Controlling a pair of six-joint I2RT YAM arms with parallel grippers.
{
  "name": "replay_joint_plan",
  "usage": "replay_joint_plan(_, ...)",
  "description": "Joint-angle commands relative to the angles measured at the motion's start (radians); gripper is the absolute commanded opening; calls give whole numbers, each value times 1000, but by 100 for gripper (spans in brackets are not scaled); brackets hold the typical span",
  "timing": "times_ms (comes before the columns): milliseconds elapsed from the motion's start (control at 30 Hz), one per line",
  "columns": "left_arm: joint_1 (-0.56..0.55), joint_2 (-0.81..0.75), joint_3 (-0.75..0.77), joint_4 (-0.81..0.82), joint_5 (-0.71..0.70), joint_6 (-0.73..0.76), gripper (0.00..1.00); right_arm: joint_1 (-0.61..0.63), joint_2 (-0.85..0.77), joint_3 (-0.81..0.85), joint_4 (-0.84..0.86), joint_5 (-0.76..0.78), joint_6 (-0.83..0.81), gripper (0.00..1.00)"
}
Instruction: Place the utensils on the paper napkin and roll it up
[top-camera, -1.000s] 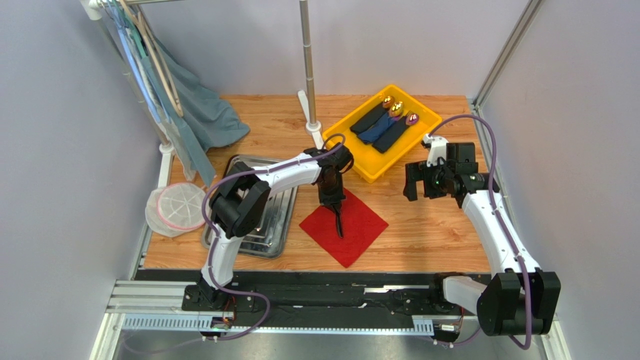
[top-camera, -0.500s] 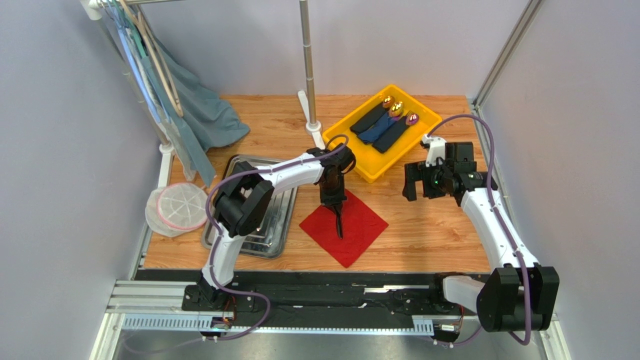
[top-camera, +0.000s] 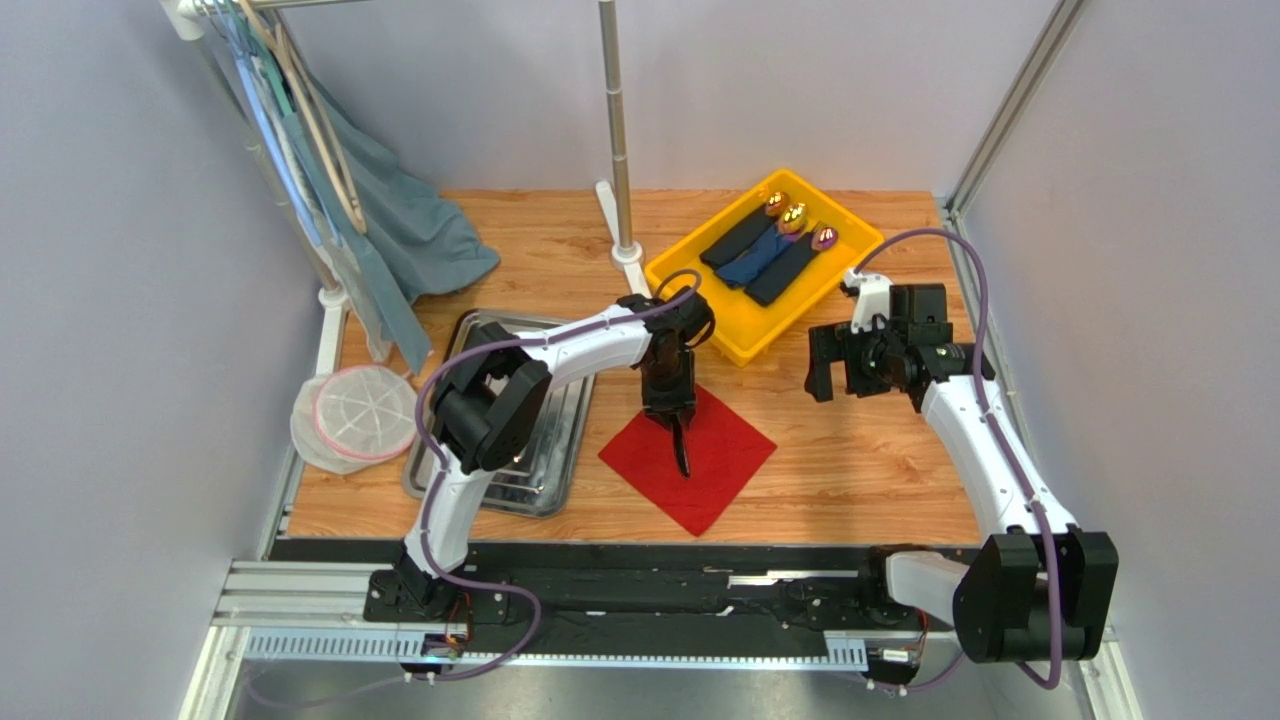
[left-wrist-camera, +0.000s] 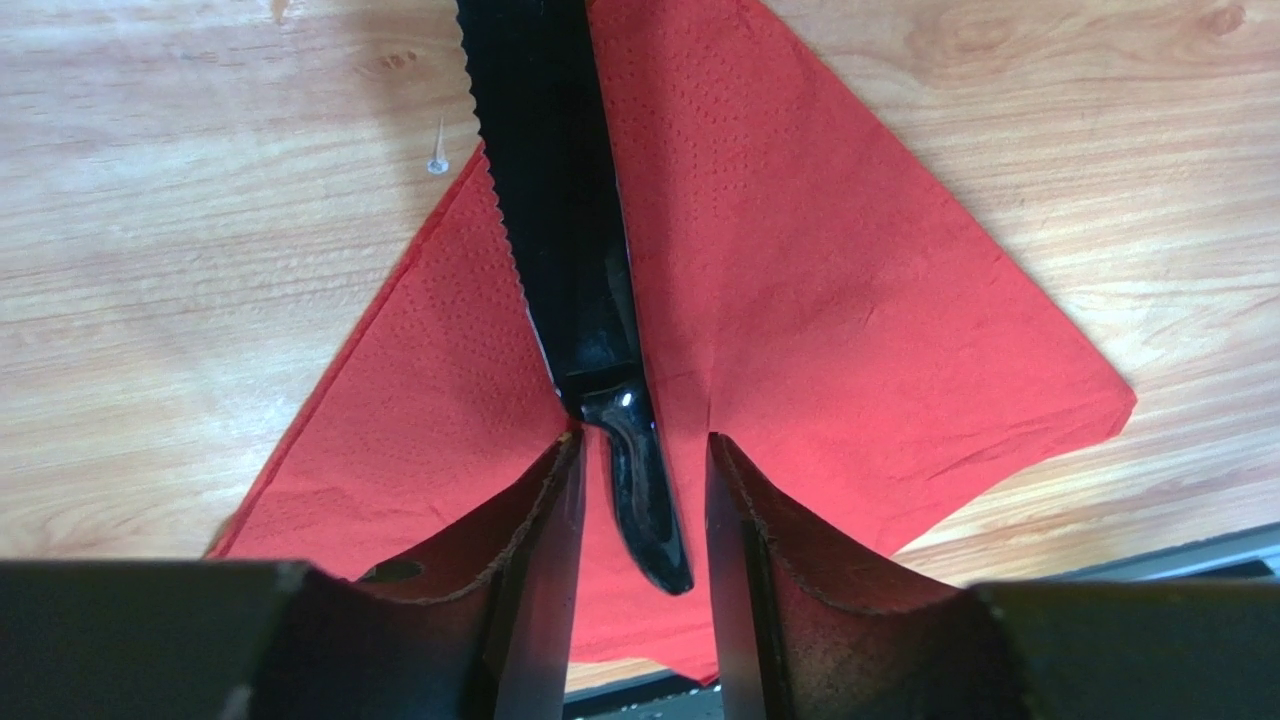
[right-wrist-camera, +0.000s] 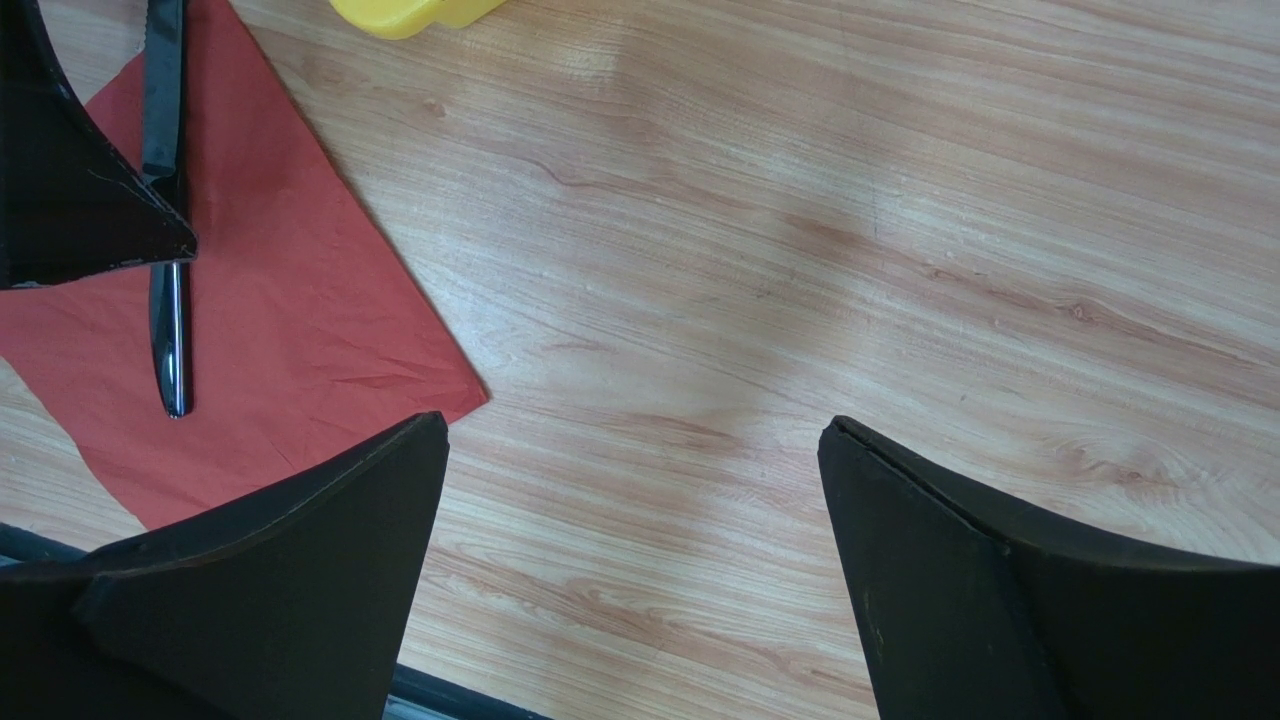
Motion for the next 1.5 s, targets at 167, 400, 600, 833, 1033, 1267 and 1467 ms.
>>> replay_joint_plan(167, -4, -146, 159, -94, -111, 131, 57, 0, -7, 43, 23, -21, -4, 100)
replay_joint_plan(400, 97, -384, -64, -70, -59, 361, 54, -1, -32, 51, 24, -67, -1, 100)
replay_joint_plan(600, 336, -545, -291, -107, -106, 614, 53, 0, -38, 40, 38, -100, 25, 100)
replay_joint_plan(833, 508, -575, -399, -111, -154, 950, 50, 0, -14, 37, 53, -108, 33, 100)
replay_joint_plan(1033, 516, -501, -445, -65, -216, 1011, 50, 0, 6, 46, 56, -102, 40, 100)
replay_joint_plan(1267, 531, -397, -433, -27, -152, 1016, 50, 0, 5, 46, 42, -79, 13, 100)
replay_joint_plan(1467, 531, -328, -454, 10, -164, 999, 49, 0, 19, 49, 39, -73, 14, 100)
